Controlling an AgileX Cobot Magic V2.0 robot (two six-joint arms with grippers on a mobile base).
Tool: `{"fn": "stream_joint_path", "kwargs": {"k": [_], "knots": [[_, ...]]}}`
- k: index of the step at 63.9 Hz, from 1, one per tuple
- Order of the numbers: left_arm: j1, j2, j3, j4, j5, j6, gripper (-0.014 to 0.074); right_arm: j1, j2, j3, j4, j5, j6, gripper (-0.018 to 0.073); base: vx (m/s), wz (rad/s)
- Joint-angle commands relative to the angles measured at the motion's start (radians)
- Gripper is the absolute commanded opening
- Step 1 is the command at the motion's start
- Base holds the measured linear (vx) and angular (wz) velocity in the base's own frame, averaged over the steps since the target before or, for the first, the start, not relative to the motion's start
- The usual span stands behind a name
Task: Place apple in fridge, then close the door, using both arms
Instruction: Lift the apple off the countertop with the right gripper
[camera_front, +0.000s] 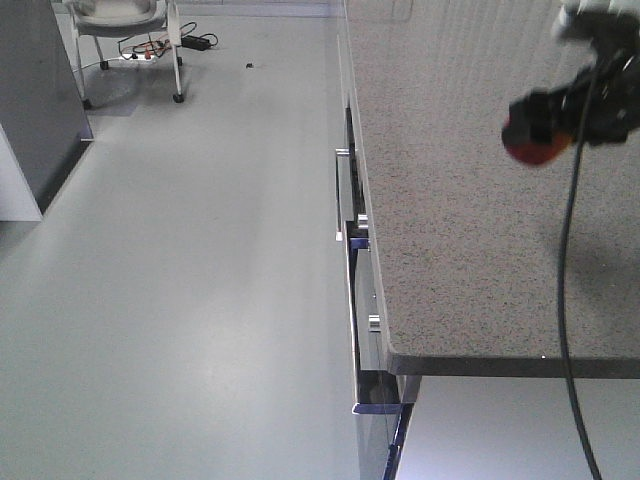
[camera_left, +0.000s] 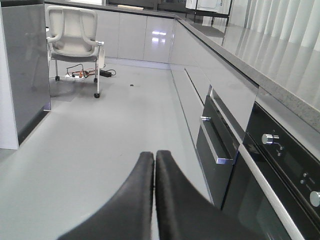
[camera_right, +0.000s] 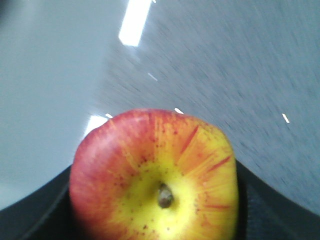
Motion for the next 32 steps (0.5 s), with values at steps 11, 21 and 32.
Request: {"fn": "stream_joint_path", "kwargs": {"k": [11, 21, 32], "knots": [[0.001, -0.006, 0.021, 0.004, -0.073, -0.002, -0.0006, -0.003, -0.37, 0.218, 0.315, -0.053, -0.225, -0.0006, 0.0, 0.0], [0.001, -0.006, 0.021, 0.004, -0.073, -0.002, -0.0006, -0.003, -0.594, 0.494, 0.422, -0.063, -0.337, -0.0006, 0.0, 0.0], [0.001, -0.006, 0.021, 0.004, -0.073, -0.002, -0.0006, -0.003, -0.803, 0.678, 0.442, -0.06, -0.359, -0.0006, 0.0, 0.0]]}}
